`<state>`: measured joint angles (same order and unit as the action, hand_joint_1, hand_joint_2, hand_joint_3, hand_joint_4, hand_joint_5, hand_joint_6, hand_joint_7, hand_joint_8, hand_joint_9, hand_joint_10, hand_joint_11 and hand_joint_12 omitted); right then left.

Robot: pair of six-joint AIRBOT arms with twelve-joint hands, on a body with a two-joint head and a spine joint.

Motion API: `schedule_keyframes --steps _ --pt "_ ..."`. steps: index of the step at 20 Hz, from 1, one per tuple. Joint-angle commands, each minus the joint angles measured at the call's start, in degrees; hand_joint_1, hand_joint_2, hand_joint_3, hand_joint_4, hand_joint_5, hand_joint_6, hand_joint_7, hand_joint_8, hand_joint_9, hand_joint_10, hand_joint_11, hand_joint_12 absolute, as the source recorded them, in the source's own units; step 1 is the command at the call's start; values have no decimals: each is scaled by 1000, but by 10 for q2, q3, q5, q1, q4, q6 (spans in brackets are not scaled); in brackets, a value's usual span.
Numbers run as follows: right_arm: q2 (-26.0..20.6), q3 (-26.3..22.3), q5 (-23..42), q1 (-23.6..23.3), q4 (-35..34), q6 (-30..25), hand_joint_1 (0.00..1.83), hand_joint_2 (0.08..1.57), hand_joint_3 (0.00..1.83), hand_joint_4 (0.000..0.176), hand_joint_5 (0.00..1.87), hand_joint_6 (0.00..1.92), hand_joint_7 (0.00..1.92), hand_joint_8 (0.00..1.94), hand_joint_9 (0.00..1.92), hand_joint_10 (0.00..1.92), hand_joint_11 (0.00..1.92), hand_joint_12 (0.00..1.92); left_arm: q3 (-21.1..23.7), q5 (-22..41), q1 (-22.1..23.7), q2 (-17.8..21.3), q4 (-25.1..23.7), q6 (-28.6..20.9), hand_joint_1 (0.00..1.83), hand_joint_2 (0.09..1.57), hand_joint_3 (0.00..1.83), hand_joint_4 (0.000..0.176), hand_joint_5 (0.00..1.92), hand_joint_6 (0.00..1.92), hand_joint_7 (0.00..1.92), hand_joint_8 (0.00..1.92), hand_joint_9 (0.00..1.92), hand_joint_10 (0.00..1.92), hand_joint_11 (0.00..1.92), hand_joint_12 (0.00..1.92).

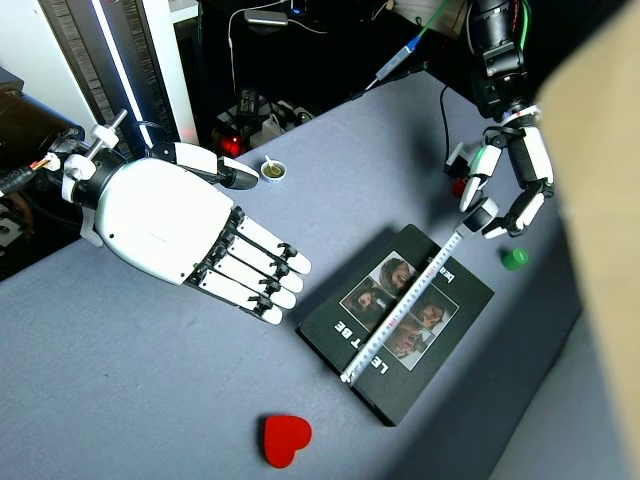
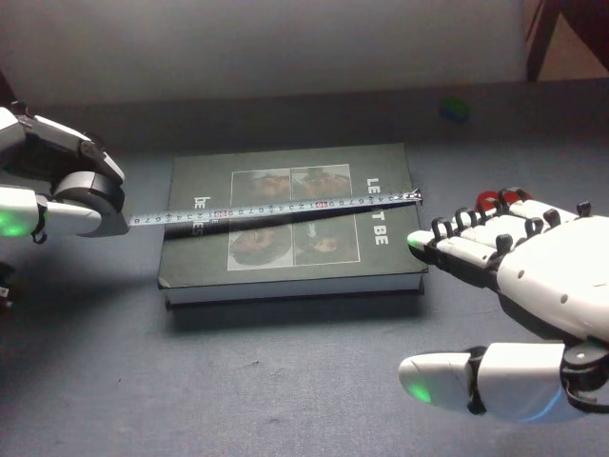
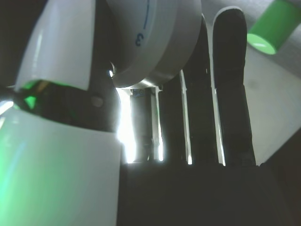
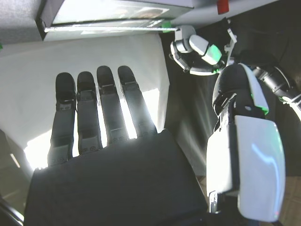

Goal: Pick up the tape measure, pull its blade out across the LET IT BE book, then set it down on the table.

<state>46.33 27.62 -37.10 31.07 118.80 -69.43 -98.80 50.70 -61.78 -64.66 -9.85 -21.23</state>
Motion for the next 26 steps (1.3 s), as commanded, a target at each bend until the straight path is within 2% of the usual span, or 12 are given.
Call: schedule_keyframes --steps 1,6,11,16,20,26 --pt "0 -3 -37 -2 36 -4 0 1059 3 0 103 0 121 0 96 2 0 469 -8 70 1 -1 32 -12 1377 1104 0 0 1027 704 999 968 891 1300 763 1240" --pt "13 -3 -64 10 80 -23 9 1058 1 0 107 1 122 1 96 1 0 503 -10 73 -9 -2 29 -24 1378 1100 0 0 1037 687 996 965 907 1285 785 1214" --pt "35 5 -83 18 80 -5 8 1059 1 0 108 1 122 0 100 2 0 510 -12 77 -18 -5 29 -29 1379 1100 0 0 1033 695 1005 957 904 1285 755 1211" --pt "34 5 -81 28 82 -3 2 1079 8 0 106 0 122 0 101 1 0 513 -15 79 -18 -6 29 -30 1382 1090 0 0 1064 644 1046 905 907 1271 806 1241" --pt "33 5 -87 29 82 -1 0 1081 8 0 109 1 134 4 101 1 0 515 -15 80 -18 -6 29 -30 1379 1094 0 0 1061 686 1022 916 899 1275 756 1236" --pt "31 -2 -89 31 82 3 1 1082 4 0 114 3 143 5 104 2 0 553 -6 88 -10 -4 29 -25 1380 1095 0 0 1042 675 1030 924 905 1282 780 1249"
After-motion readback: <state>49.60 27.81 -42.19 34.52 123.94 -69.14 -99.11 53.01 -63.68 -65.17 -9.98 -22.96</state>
